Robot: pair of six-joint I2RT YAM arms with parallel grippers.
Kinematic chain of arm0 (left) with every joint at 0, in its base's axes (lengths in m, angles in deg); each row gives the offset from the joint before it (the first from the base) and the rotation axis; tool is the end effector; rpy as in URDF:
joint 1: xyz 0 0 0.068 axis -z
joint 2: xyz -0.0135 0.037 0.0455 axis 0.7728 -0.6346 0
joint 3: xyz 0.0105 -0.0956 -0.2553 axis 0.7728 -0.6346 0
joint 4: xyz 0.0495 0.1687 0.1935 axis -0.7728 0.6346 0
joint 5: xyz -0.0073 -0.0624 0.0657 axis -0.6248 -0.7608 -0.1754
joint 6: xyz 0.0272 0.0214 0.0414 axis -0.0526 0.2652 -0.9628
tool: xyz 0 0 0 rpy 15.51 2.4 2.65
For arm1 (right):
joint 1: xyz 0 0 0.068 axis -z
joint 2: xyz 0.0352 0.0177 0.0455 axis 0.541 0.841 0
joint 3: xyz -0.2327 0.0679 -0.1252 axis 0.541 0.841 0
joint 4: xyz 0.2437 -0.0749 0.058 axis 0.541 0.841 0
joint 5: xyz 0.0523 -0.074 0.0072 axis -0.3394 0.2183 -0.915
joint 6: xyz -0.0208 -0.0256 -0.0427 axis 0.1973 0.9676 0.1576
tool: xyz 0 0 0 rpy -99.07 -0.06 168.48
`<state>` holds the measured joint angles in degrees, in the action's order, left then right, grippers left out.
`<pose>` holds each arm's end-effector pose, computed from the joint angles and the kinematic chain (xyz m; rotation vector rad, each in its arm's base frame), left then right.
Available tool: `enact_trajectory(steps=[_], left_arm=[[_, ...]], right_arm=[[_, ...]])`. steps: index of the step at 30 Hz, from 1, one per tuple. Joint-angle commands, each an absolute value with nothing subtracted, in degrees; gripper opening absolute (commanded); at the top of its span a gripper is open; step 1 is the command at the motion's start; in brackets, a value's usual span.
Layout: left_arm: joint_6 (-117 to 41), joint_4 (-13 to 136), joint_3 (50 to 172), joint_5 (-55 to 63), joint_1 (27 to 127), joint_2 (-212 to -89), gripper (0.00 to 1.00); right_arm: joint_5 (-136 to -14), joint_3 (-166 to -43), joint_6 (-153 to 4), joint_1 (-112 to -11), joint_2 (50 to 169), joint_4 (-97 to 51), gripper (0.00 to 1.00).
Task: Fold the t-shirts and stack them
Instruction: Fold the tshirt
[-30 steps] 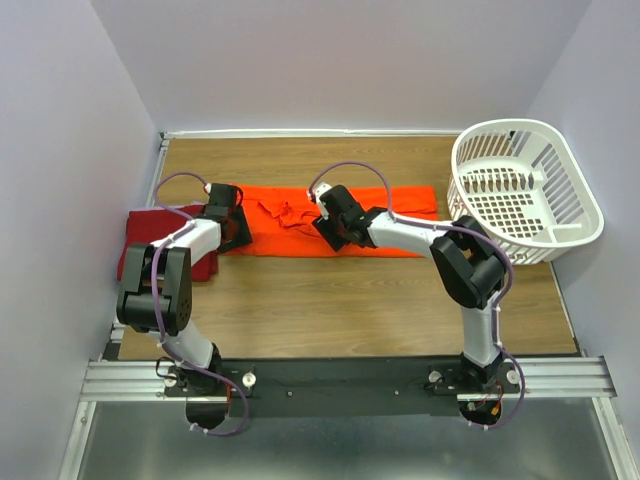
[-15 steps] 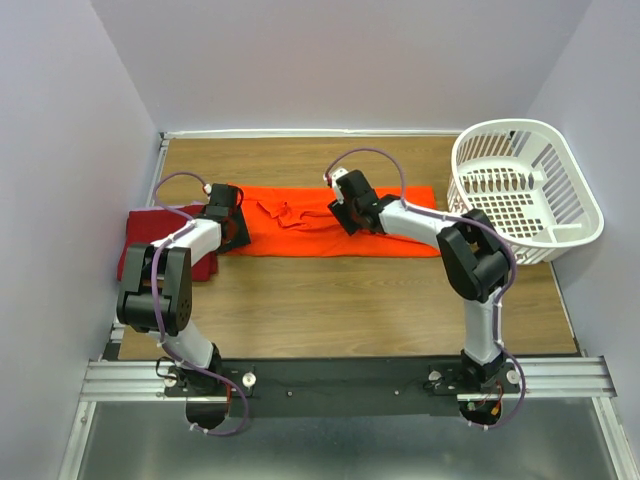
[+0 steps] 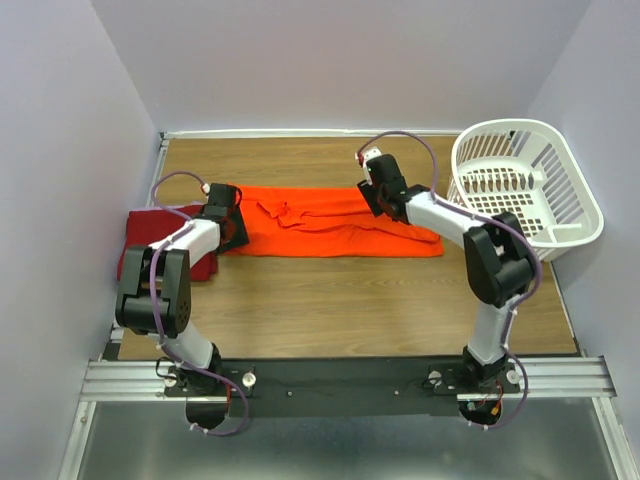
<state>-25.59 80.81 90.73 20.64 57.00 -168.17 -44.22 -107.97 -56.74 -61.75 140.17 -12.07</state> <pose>0.3138 -0.0298 0.1686 -0.4420 2.5296 -0.0047 0.3861 0.1983 0.2027 -0.5992 2.2030 -0.3033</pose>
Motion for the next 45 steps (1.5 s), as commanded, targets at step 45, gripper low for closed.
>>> enact_trajectory(steps=[45], left_arm=[[-26.24,81.86,90.31,23.31,57.02,-166.39,0.56]], right_arm=[[-37.74,-103.58,-49.25,-55.17,140.2,-10.66,0.74]])
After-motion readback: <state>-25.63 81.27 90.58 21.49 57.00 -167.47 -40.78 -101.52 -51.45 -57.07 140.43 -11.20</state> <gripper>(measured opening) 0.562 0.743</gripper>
